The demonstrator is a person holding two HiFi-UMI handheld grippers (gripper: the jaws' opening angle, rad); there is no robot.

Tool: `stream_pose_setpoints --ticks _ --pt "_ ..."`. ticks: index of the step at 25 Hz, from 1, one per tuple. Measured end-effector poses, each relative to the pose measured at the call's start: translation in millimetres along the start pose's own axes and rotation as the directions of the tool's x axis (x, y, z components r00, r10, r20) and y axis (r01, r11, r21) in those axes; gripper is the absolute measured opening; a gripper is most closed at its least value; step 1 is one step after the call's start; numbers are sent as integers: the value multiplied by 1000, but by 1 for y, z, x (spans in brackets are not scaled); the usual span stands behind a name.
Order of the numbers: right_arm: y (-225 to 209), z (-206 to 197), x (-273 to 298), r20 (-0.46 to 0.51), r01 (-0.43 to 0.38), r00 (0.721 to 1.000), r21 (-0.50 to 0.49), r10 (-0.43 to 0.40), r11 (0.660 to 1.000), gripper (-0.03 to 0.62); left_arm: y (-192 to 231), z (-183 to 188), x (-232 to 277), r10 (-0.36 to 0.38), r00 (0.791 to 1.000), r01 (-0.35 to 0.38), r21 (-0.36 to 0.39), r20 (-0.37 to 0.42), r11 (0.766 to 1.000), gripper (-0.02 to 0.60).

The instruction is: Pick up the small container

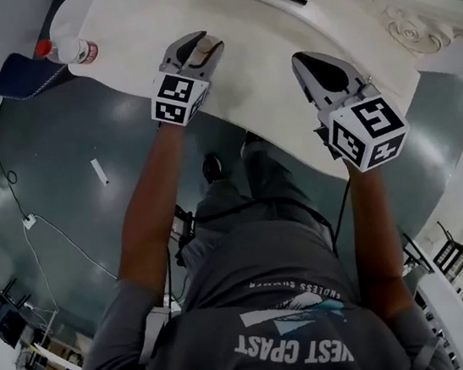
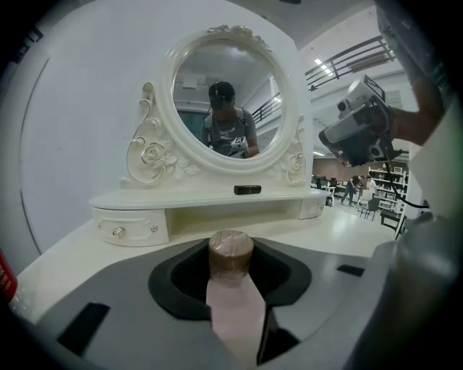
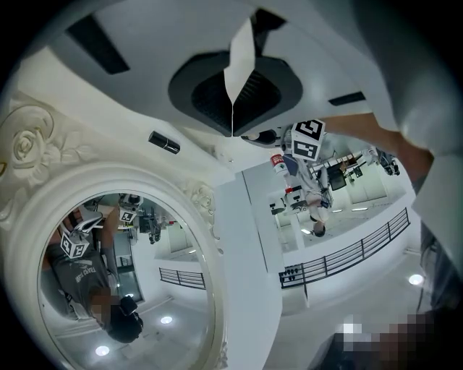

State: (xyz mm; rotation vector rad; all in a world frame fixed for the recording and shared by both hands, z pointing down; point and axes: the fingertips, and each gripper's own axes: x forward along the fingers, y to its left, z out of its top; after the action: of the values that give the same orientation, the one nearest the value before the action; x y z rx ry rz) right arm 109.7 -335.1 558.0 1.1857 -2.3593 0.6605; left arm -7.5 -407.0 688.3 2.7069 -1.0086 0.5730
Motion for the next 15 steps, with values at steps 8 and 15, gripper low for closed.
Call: stream_pose_setpoints --ticks 8,15 --pt "6 1 -4 4 6 1000 -3 -6 1000 26 -5 1 -3 10 999 -9 23 -50 1000 138" --pt "13 11 -15 33 16 999 -10 -16 1000 26 -13 40 -30 -15 1000 15 56 4 998 137"
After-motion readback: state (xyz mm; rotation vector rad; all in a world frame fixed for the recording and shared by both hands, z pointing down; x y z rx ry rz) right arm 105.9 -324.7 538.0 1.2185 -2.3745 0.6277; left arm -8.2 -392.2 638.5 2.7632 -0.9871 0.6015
